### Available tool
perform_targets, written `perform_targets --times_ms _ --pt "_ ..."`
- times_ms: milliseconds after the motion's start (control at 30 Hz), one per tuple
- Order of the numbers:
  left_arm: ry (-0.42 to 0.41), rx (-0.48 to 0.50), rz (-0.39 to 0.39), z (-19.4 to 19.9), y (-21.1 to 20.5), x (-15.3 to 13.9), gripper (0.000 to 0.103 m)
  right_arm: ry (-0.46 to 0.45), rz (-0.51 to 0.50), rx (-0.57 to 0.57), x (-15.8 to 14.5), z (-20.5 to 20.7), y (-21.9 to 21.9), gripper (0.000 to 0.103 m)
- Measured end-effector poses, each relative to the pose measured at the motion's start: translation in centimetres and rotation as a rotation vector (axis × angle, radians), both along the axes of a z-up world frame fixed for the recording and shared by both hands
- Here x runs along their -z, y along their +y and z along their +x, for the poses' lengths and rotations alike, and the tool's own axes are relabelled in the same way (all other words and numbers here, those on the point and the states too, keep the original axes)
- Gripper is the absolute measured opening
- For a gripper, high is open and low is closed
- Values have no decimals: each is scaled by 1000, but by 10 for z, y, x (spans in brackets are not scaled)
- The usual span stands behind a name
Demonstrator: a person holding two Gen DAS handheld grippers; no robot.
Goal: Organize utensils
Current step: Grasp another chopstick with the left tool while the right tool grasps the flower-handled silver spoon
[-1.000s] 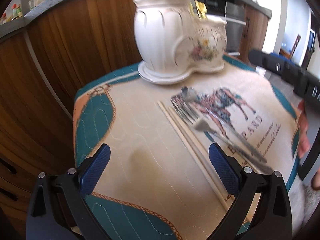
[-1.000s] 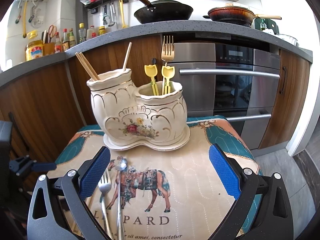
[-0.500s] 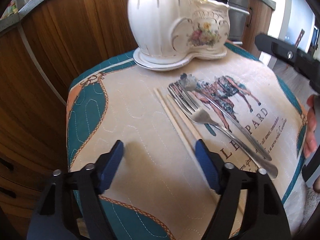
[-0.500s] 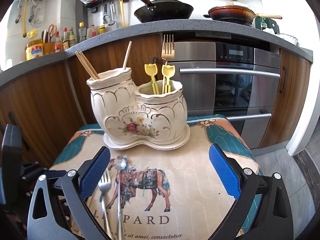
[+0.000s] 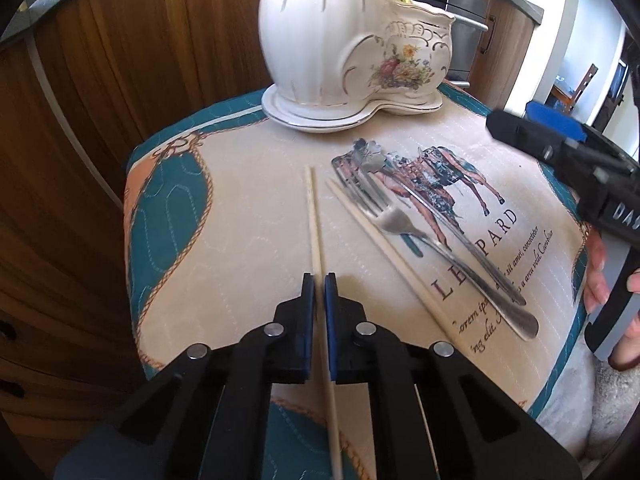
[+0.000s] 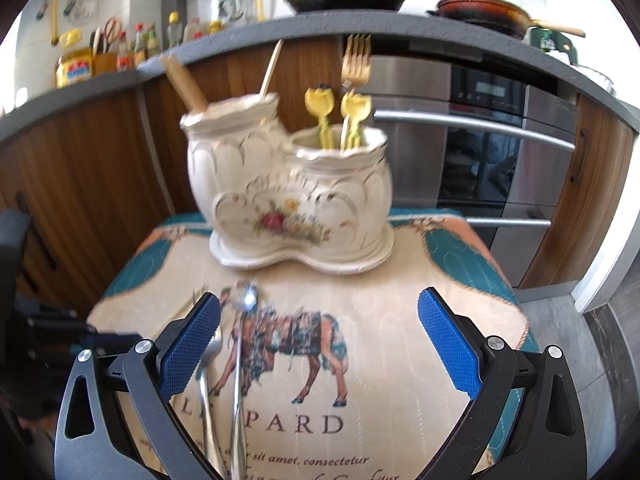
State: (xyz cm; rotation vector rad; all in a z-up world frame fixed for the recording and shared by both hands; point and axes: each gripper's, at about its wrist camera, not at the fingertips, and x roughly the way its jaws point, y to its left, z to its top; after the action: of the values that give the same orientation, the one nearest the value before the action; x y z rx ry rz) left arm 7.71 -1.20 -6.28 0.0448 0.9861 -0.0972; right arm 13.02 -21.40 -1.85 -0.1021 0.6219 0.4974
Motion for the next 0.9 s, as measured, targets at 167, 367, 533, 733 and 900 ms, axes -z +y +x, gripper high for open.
perform_targets --times_ms 167,367,533,733,900 --pt "1 -9 -17 3 5 0 8 56 -70 -69 14 -1 17 89" --pt "-23 0 16 5 4 1 32 132 -142 -147 31 -1 37 60" --pt "-37 22 22 5 5 3 32 153 -202 -186 40 -2 53 39" --pt "-46 48 15 3 7 3 32 170 -208 -200 42 1 64 22" --pt "-53 63 28 3 9 4 27 209 -154 -210 43 5 65 9"
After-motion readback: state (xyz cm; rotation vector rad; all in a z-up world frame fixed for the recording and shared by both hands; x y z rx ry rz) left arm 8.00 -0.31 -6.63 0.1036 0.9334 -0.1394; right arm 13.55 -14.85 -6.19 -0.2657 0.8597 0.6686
